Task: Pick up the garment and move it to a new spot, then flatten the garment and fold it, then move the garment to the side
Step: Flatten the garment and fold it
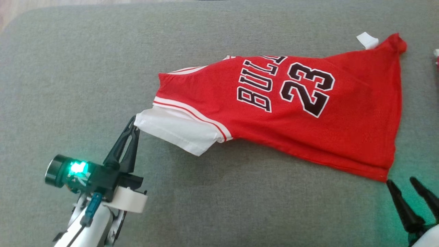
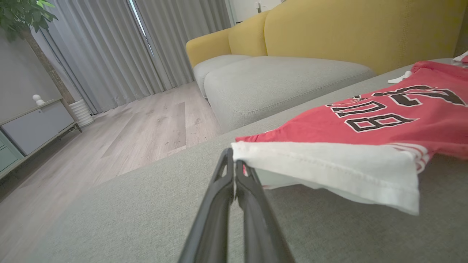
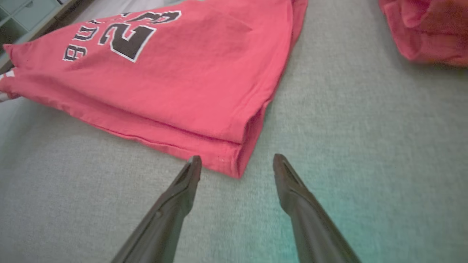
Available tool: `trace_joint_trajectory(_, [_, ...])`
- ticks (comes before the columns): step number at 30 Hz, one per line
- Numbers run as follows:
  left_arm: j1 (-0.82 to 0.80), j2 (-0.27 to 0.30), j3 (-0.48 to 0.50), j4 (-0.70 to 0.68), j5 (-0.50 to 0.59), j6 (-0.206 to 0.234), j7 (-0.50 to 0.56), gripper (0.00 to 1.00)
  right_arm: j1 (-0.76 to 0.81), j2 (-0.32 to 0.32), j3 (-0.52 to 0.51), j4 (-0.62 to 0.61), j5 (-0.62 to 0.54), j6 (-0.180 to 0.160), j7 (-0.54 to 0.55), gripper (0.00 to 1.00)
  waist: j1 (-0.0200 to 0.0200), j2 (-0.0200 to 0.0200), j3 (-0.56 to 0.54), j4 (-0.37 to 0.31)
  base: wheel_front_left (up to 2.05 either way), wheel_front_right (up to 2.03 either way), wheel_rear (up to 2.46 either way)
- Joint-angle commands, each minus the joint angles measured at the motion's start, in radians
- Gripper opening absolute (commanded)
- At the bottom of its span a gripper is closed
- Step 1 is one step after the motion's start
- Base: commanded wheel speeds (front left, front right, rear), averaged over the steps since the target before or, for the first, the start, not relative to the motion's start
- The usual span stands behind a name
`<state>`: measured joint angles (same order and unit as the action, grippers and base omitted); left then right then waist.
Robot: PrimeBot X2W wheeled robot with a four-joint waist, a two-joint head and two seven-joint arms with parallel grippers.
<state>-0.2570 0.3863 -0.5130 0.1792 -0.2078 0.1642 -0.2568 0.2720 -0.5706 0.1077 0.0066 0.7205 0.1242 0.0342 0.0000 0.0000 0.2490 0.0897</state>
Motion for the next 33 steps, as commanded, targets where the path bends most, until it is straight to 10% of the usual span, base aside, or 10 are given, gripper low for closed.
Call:
trace_joint_trajectory(1, [-0.012, 0.015, 0.053, -0.033, 0.011, 0.004, -0.005, 0.00, 0.001, -0.019, -0.003, -0.034, -0.017, 0.007, 0.005, 1.00, 0.0000, 0.0000, -0.002, -0.005, 0.00, 0.00, 0.00])
trace_joint_trajectory(21, [-0.061, -0.027, 0.062, -0.022, 0.047, -0.024, -0.005, 0.00, -0.100, 0.025, 0.037, 0.046, 0.077, 0.007, 0.024, 1.00, 0.0000, 0.0000, 0.063, 0.030, 0.00, 0.00, 0.00])
trace_joint_trajectory(22, [-0.063, -0.027, 0.064, -0.022, 0.048, -0.024, -0.005, 0.00, -0.100, 0.022, 0.038, 0.047, 0.081, 0.007, 0.021, 0.95, 0.0000, 0.0000, 0.065, 0.031, 0.00, 0.00, 0.00])
trace_joint_trajectory(26, [-0.066, -0.031, 0.073, -0.020, 0.052, -0.025, -0.005, 0.00, -0.093, 0.014, 0.046, 0.048, 0.097, 0.007, 0.014, 0.05, 0.0000, 0.0000, 0.069, 0.035, 0.00, 0.00, 0.00])
trace_joint_trajectory(33, [-0.062, -0.037, 0.088, -0.011, 0.055, -0.029, -0.005, 0.00, -0.065, -0.008, 0.047, 0.030, 0.122, 0.007, 0.004, 0.00, 0.0000, 0.0000, 0.050, 0.034, 0.00, 0.00, 0.00])
